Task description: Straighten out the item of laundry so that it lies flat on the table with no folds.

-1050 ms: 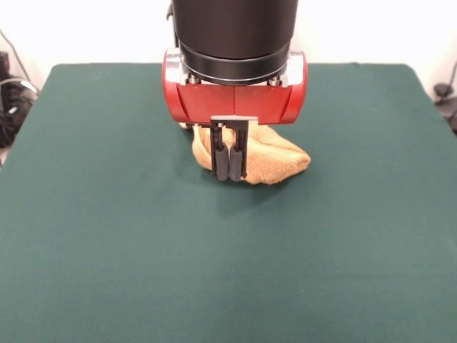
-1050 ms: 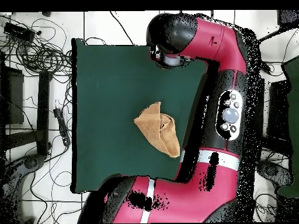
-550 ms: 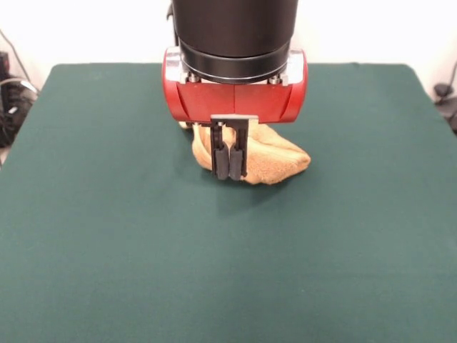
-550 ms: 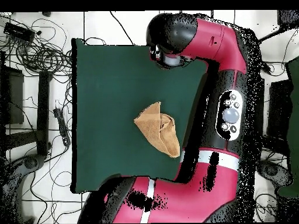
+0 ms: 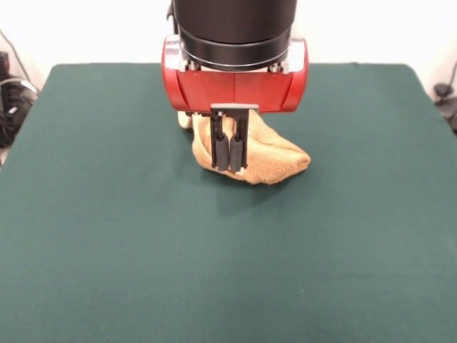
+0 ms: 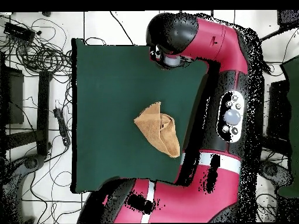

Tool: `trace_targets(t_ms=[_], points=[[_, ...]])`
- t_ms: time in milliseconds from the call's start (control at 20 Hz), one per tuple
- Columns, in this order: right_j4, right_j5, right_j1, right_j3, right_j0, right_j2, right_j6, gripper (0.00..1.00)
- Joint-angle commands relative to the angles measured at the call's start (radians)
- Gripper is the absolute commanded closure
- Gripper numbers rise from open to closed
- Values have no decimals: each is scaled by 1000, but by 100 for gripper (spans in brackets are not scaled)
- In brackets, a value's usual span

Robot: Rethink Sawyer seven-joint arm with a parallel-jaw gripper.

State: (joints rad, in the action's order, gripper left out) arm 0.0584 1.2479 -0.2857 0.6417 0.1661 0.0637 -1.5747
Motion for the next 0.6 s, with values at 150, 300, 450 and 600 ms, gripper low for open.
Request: trace_targets(t_ms=[150,300,450,600], points=[[15,-50,5,198,-15,-52,-174,100],[15,-52,7,196,-16,-51,-177,0],[12,-51,9,192,-17,-49,-179,0],[12,-48,9,189,-18,-48,-180,0]])
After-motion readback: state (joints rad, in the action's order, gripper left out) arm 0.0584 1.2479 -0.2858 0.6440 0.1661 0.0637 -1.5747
